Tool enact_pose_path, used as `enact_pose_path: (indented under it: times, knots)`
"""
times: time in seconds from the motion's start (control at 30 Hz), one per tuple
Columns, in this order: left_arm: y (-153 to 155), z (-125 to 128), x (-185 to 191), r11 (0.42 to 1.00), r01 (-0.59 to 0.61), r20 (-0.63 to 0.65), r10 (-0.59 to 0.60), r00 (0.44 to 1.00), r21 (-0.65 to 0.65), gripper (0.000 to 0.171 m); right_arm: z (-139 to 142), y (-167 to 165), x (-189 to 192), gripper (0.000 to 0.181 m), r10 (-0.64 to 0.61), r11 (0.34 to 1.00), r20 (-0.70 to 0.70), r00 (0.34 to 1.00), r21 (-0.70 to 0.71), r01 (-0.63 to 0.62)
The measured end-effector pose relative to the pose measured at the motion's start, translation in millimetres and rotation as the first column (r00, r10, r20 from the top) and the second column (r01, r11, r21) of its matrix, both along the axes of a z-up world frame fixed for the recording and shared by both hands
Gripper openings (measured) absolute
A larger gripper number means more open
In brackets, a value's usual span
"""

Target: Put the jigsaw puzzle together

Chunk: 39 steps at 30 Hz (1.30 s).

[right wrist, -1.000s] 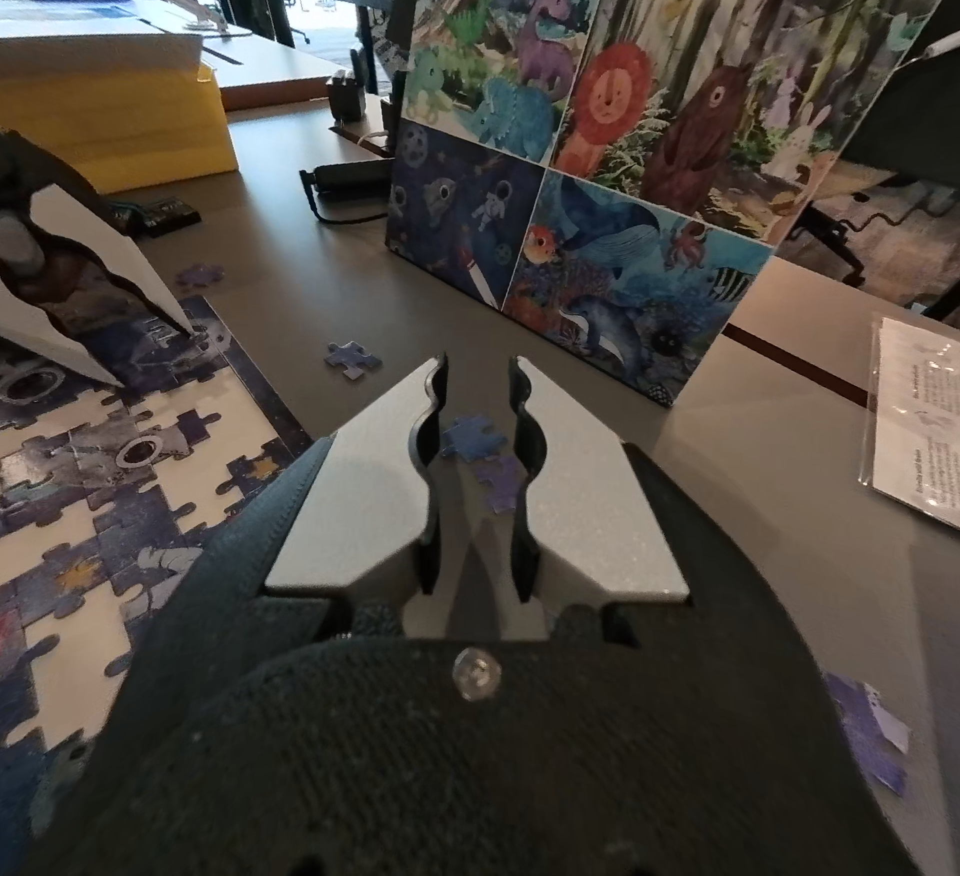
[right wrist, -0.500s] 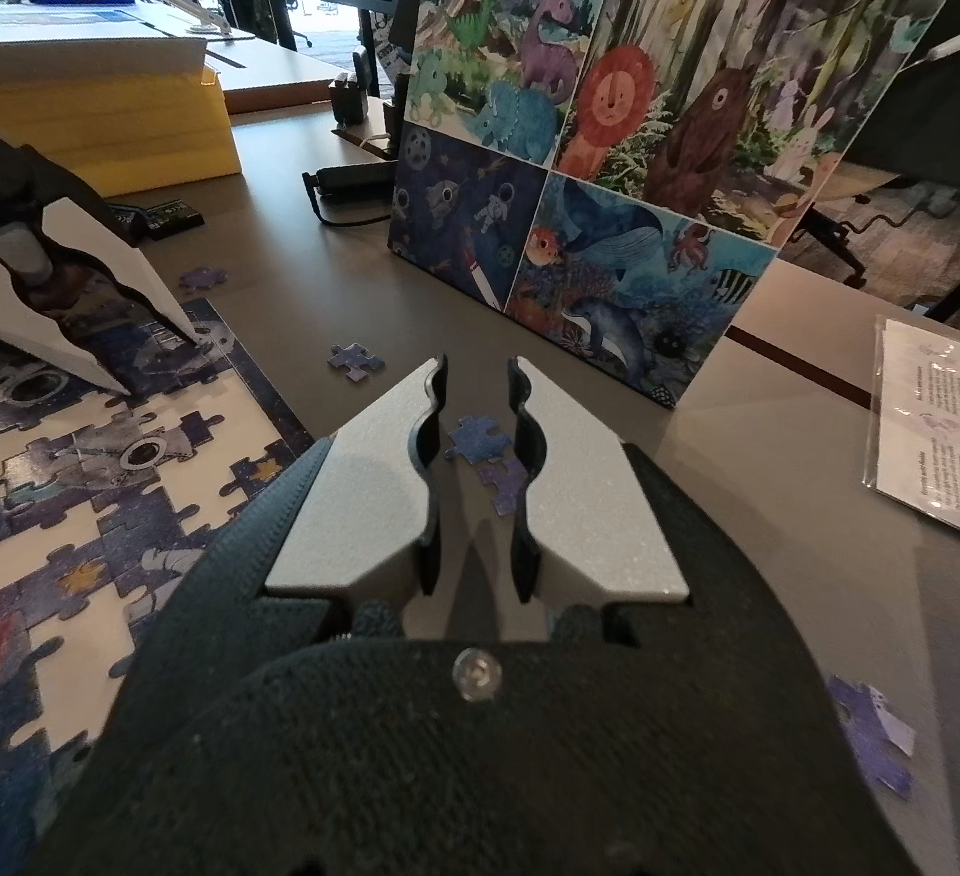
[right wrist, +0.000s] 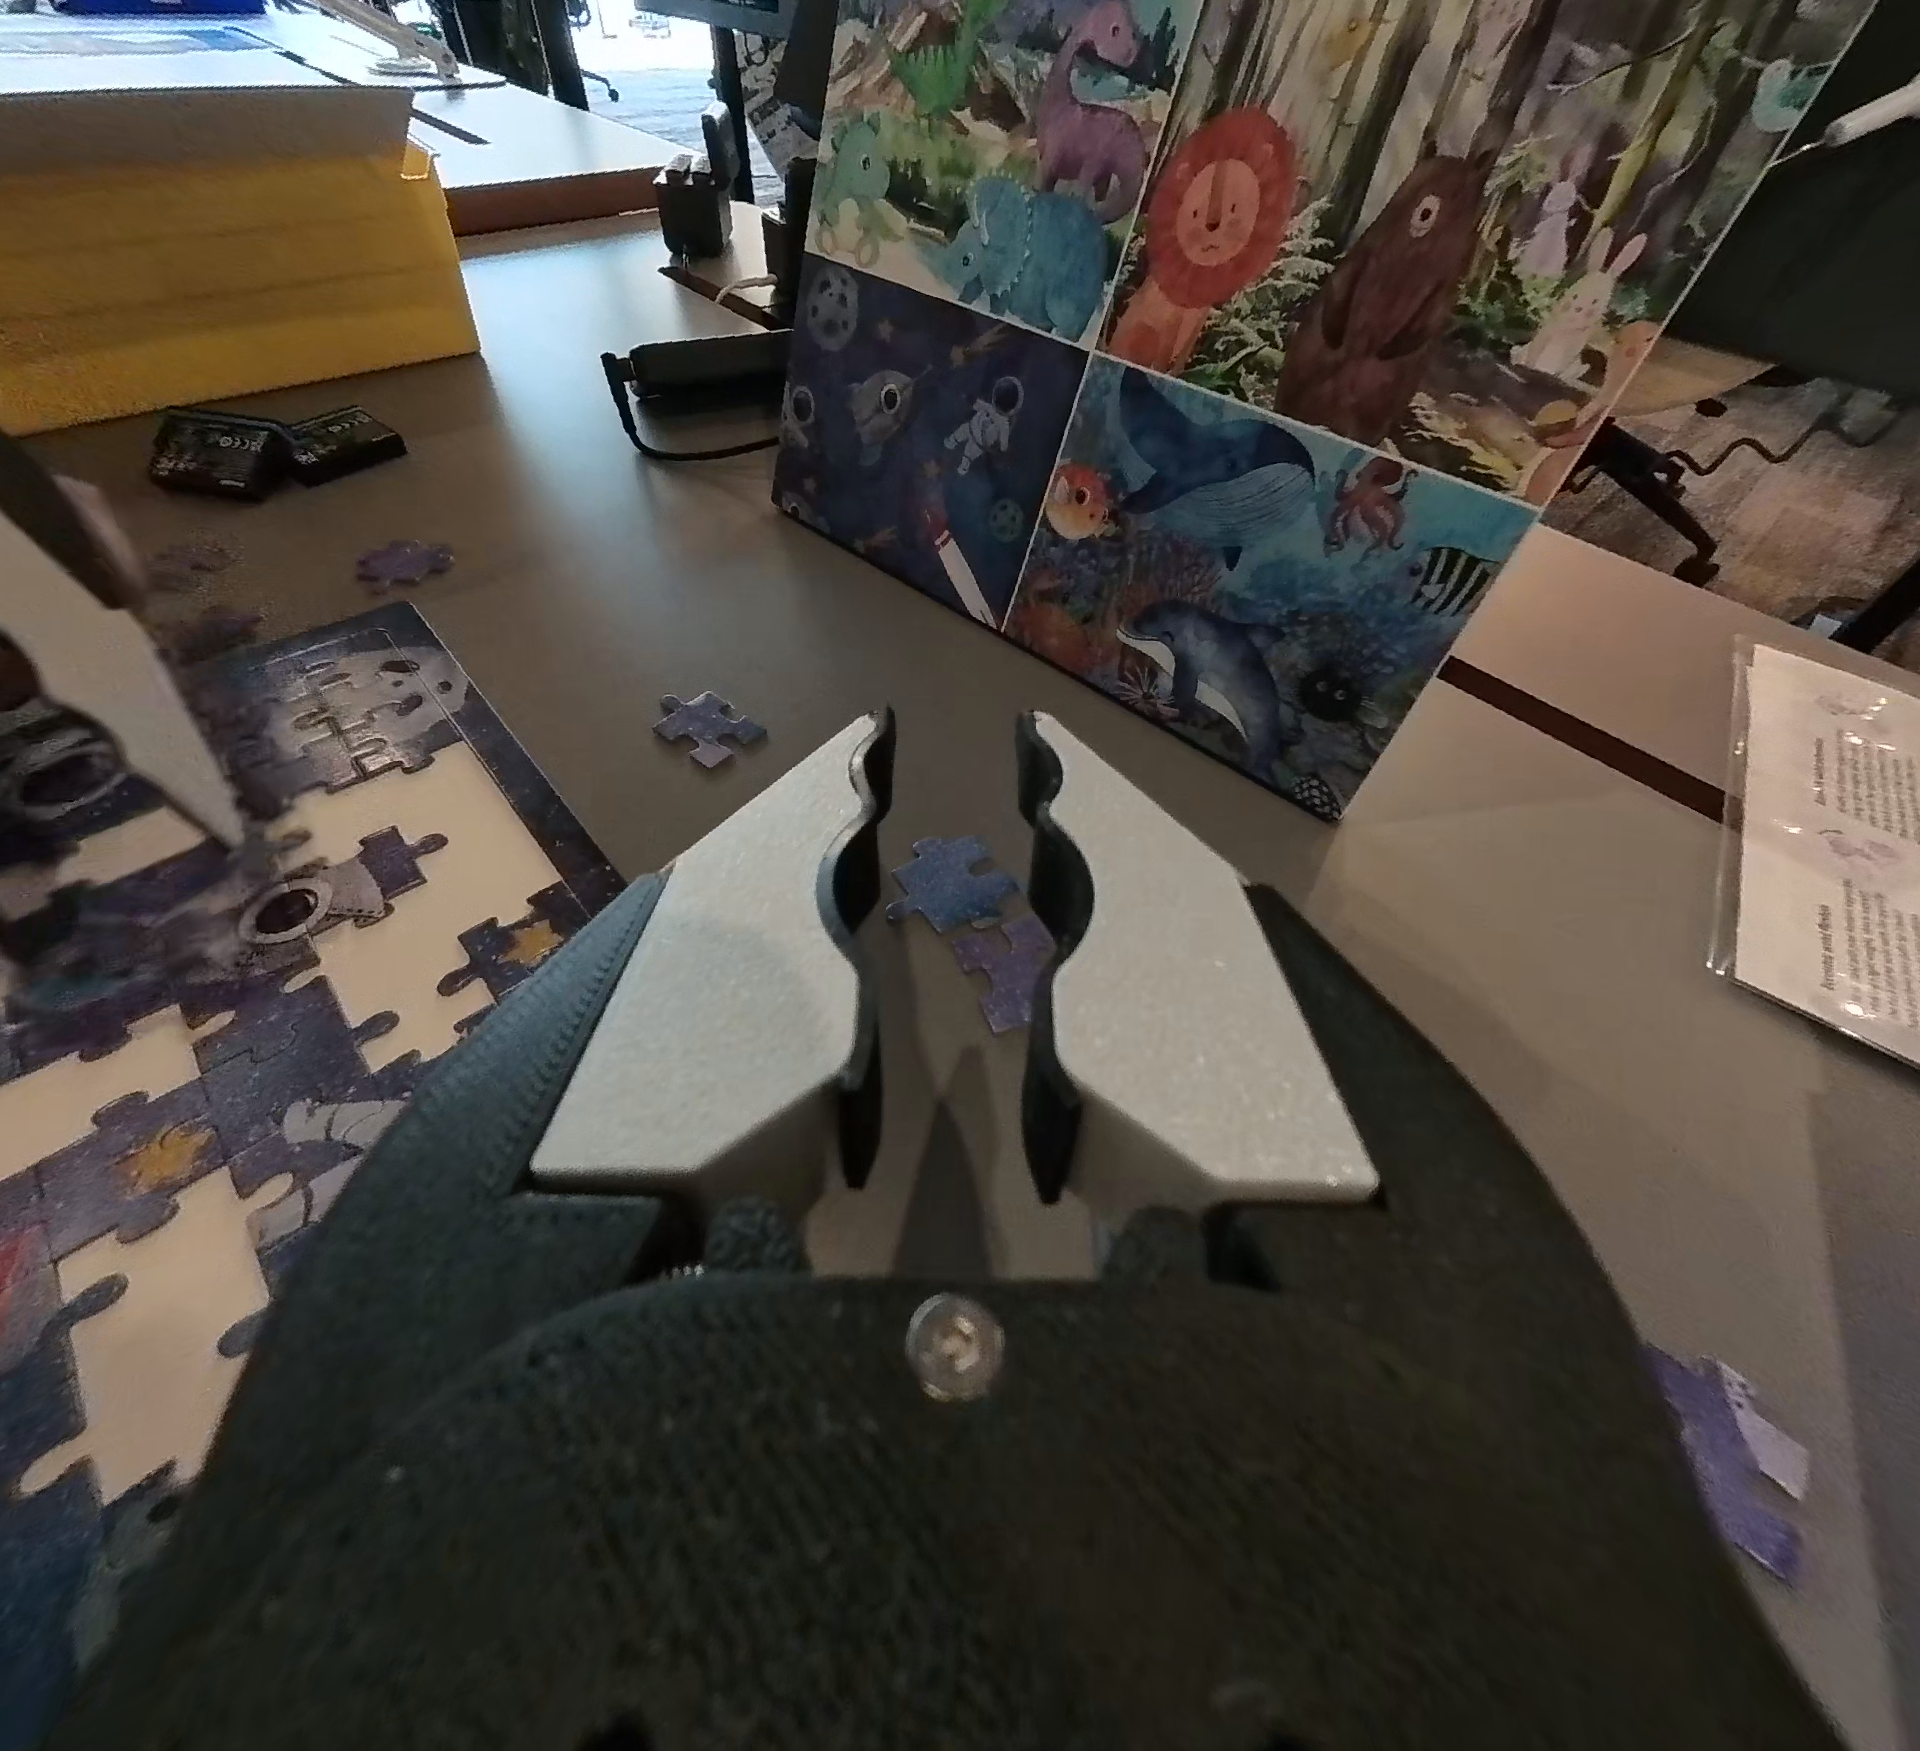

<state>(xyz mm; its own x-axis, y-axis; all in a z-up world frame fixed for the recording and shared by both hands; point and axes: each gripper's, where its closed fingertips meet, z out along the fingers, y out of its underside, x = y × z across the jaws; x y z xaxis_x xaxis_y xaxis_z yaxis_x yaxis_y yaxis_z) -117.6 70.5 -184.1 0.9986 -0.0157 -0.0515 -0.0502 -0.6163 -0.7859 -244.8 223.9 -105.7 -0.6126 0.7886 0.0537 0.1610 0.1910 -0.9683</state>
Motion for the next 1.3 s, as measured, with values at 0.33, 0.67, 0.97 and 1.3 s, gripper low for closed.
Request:
enact_pose_path:
  times: [0.33,0.67,0.97,1.3]
  knots:
    - [15.9,-10.9,34.4,0.998,0.049,0.020,-0.048,0.999,-0.045,0.040,-1.8,-0.7,-0.4,0.022,0.001,1.000,0.004,1.000,0.001,-0.001]
    - [14.0,-13.5,29.8,0.998,0.037,0.020,-0.036,0.999,-0.050,0.040,-2.8,-2.7,0.1,0.022,0.006,1.000,0.007,1.000,0.006,-0.006]
    - [13.8,-17.1,29.7,0.997,0.036,0.015,-0.036,0.999,-0.066,0.040,-2.6,-2.8,0.2,0.022,0.006,1.000,0.006,1.000,0.008,-0.006]
    - [0.2,-13.1,3.2,0.996,-0.049,-0.046,0.046,0.998,-0.068,0.040,-2.8,-2.6,0.2,0.022,0.006,1.000,0.007,1.000,0.008,-0.006]
